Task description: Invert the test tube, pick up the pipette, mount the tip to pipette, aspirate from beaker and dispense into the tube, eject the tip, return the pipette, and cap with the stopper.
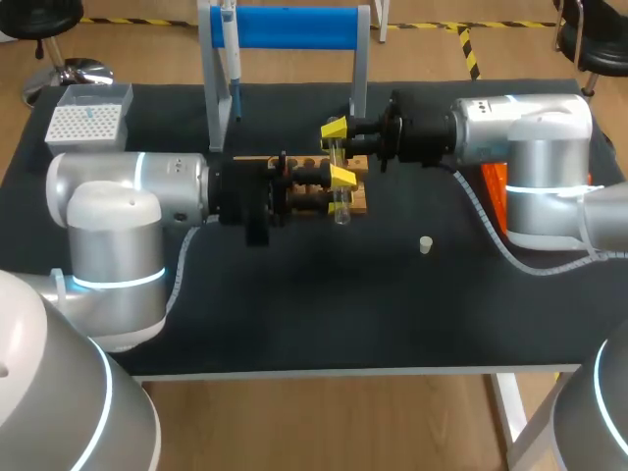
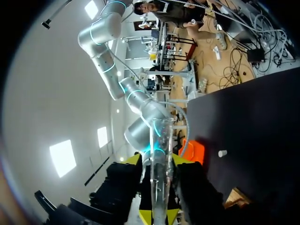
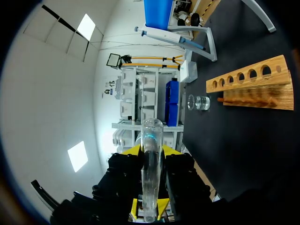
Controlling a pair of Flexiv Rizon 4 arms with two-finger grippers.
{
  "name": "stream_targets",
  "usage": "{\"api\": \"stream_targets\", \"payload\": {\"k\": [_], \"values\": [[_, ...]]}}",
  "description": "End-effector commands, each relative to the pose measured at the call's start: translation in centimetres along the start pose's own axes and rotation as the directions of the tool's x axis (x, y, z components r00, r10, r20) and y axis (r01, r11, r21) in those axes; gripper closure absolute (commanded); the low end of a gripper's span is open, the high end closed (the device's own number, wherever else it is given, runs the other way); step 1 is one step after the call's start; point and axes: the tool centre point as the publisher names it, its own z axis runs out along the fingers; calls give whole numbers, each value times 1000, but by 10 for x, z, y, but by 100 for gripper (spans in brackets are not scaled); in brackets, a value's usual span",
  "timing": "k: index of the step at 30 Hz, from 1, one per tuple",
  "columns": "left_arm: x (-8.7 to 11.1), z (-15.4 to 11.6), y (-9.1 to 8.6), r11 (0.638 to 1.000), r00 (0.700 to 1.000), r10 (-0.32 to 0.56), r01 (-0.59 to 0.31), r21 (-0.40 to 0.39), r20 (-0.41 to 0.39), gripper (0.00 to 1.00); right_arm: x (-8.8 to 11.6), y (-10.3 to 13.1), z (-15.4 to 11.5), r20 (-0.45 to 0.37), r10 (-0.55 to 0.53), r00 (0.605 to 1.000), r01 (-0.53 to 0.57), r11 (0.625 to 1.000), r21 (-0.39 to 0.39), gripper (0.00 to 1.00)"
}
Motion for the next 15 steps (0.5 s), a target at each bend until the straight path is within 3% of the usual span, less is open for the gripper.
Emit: {"api": "stream_targets", "payload": {"k": [1, 6, 7, 8, 15], "values": [[1, 1, -1, 1000, 1000, -10, 10, -2, 5, 100, 0, -1, 0, 4, -1, 1000, 1, 1000, -2, 100], [2, 0, 0, 999, 999, -33, 33, -26, -1, 100, 0, -1, 0, 4, -1, 1000, 1, 1000, -2, 96], [2, 0, 0, 999, 999, -33, 33, -26, -1, 100, 0, -1, 0, 4, -1, 1000, 1, 1000, -2, 59], [2, 0, 0, 999, 999, -33, 33, -26, -1, 100, 0, -1, 0, 4, -1, 1000, 1, 1000, -2, 0], [2, 0, 0, 999, 999, -33, 33, -26, -1, 100, 0, -1, 0, 4, -1, 1000, 1, 1000, -2, 0]]}}
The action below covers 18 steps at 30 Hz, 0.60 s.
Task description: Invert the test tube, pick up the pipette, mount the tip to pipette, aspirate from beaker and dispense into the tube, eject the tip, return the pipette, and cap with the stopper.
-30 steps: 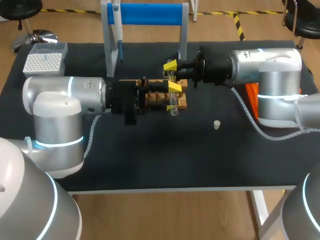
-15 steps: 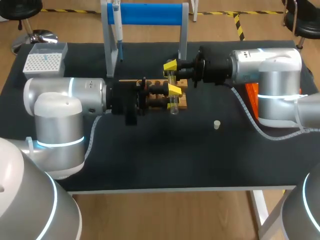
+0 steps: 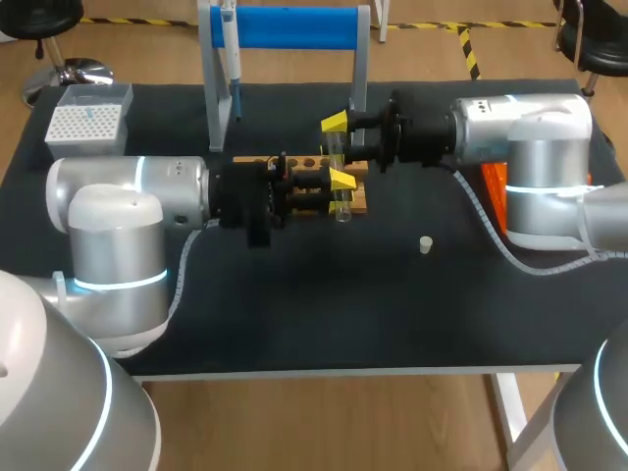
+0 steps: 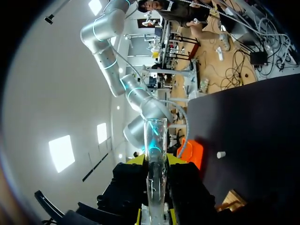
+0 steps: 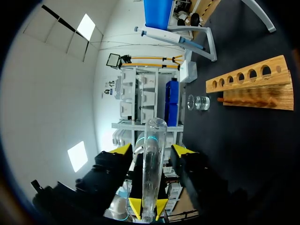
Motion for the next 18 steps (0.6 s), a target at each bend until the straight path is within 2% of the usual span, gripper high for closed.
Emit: {"api": "stream_targets", "payload": {"k": [1, 8, 15, 18], "values": [[0, 1, -1, 1000, 1000, 2, -2, -3, 0, 100, 0, -1, 0, 2, -1, 1000, 1, 1000, -2, 0], [0, 1, -1, 1000, 1000, 2, -2, -3, 0, 100, 0, -1, 0, 2, -1, 1000, 1, 1000, -2, 0], [0, 1, -1, 1000, 1000, 2, -2, -3, 0, 100, 12, -13, -39, 69, -200, 977, 203, 978, -41, 0], [0, 1, -1, 1000, 1000, 2, -2, -3, 0, 100, 18, -17, -59, 86, -293, 952, 298, 953, -47, 0]]}}
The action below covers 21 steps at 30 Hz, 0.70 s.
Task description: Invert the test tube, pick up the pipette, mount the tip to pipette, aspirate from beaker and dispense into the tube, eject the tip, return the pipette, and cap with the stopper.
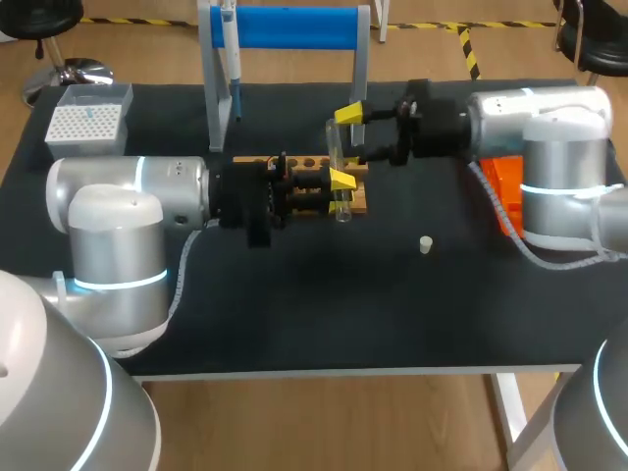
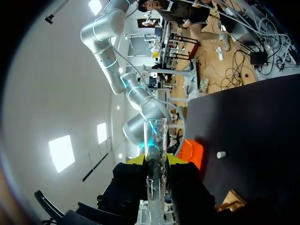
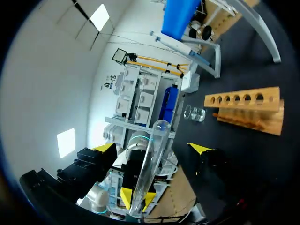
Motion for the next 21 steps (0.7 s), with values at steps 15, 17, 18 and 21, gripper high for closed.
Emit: {"api": "stream_targets", "payload": {"k": [15, 17, 18, 21], "values": [[0, 0, -1, 1000, 1000, 2, -2, -3, -1, 100, -8, -17, -84, 300, -534, 790, 547, 836, 49, 0], [0, 0, -1, 1000, 1000, 2, -2, -3, -1, 100, -13, -17, -86, 327, -576, 749, 588, 806, 72, 0], [0, 0, -1, 1000, 1000, 2, -2, -3, -1, 100, -14, -18, -86, 340, -590, 732, 602, 794, 83, 0], [0, 0, -1, 1000, 1000, 2, -2, -3, -1, 100, -21, -20, -86, 363, -633, 683, 645, 757, 107, 0]]}}
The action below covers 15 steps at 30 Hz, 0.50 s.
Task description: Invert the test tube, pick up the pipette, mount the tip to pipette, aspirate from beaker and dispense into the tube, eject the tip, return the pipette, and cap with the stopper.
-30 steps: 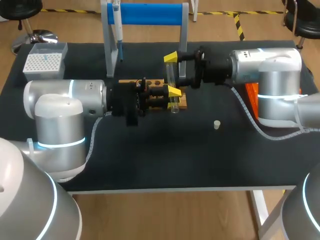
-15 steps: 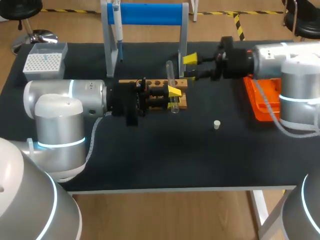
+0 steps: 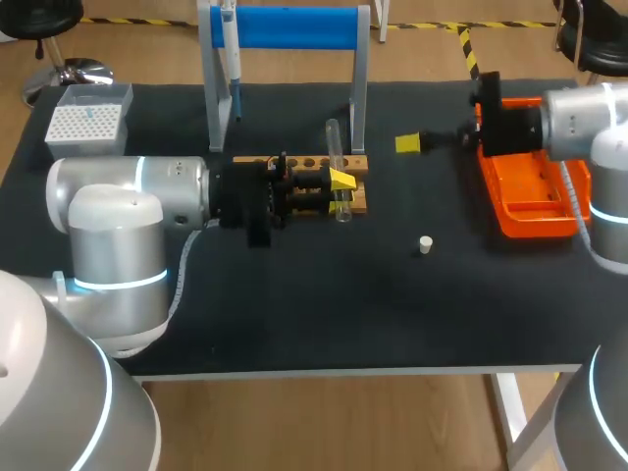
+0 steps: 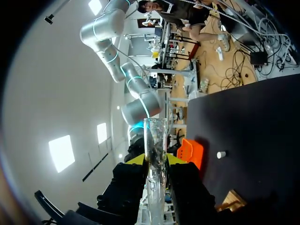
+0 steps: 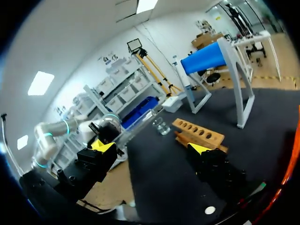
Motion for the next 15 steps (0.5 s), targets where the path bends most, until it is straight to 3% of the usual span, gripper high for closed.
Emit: {"api": "stream_targets", "payload": {"k": [1, 15], "values": [[0, 0, -1, 1000, 1000, 2, -2, -3, -1, 100, 2, -8, 3, 112, -142, 983, 142, 990, 11, 0], [0, 0, -1, 1000, 1000, 2, -2, -3, -1, 100, -27, -20, 23, 143, -332, 932, 323, 943, 87, 0]]}}
